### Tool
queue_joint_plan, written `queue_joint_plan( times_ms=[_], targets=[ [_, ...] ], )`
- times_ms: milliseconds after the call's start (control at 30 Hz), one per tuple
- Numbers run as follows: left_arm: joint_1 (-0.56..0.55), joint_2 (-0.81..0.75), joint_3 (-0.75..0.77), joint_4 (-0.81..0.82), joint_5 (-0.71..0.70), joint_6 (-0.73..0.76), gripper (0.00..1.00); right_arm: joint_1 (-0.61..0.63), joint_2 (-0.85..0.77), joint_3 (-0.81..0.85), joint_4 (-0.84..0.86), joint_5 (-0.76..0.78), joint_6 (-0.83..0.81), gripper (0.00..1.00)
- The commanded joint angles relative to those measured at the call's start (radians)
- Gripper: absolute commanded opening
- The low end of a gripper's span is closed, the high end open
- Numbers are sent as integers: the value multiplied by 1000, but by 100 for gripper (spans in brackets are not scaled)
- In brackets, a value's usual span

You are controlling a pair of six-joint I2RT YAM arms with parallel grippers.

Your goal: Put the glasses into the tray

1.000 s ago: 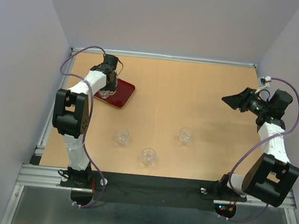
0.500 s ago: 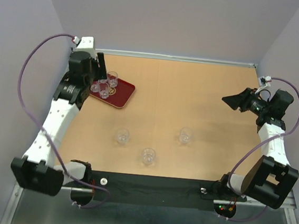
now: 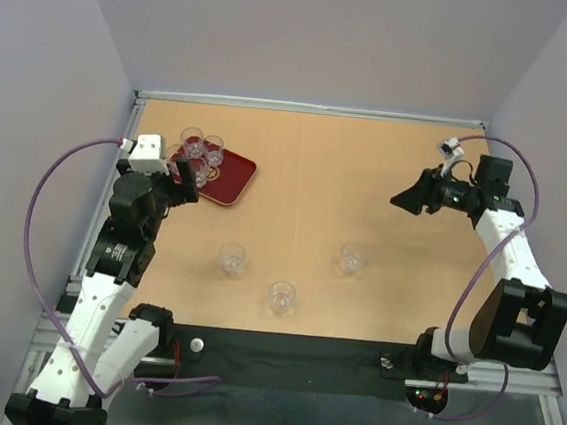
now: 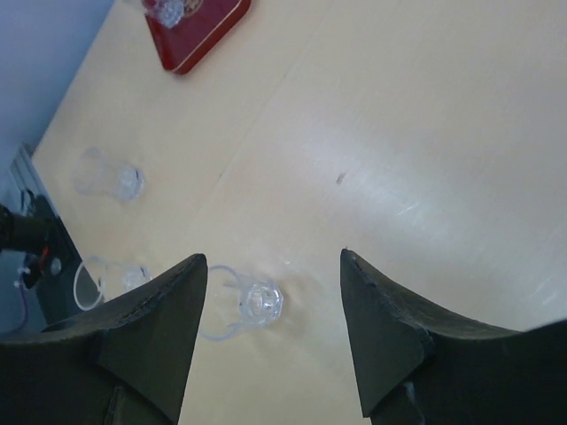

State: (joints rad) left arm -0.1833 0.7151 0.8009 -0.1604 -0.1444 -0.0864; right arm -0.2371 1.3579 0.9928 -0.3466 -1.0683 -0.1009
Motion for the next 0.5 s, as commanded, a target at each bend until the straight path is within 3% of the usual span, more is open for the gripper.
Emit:
queue_joint_plan(
  times_ms=[0, 133, 467],
  targets=[
    [-2, -86, -61, 105, 32, 1, 92, 111, 24, 142, -334, 178, -314, 67],
    [-1, -134, -95, 150, 77, -3, 92, 235, 44, 172, -518, 325, -473, 67],
    [-2, -141, -97, 154, 62, 4, 92, 467, 46, 90, -523, 461, -471, 65]
  ],
)
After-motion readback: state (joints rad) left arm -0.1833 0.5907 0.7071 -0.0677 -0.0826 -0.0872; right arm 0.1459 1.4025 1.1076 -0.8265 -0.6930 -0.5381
